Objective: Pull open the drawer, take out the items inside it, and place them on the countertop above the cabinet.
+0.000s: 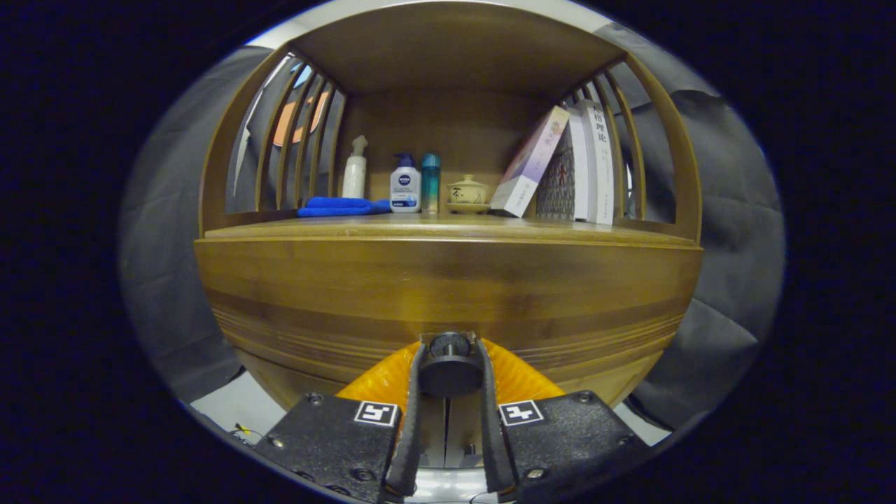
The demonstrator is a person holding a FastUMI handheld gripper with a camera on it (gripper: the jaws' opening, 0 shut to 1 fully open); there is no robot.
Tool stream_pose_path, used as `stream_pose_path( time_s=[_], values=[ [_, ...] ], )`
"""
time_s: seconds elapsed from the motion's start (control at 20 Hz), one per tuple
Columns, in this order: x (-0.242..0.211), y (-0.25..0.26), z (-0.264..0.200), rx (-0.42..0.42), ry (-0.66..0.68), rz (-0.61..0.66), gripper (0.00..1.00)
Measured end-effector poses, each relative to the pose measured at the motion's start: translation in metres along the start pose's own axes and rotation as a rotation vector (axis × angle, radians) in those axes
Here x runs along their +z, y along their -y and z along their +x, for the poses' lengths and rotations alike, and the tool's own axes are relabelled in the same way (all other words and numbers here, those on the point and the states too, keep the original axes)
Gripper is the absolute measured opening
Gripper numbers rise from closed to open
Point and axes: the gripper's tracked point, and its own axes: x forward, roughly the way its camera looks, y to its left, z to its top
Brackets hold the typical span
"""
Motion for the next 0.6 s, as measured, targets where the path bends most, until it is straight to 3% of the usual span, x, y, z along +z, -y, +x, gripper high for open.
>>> stream_pose_path(
  time_s=[0.6],
  values=[
    [-0.020, -0.001, -0.073, 0.057, -0.010, -0.036, 0.39]
  ],
)
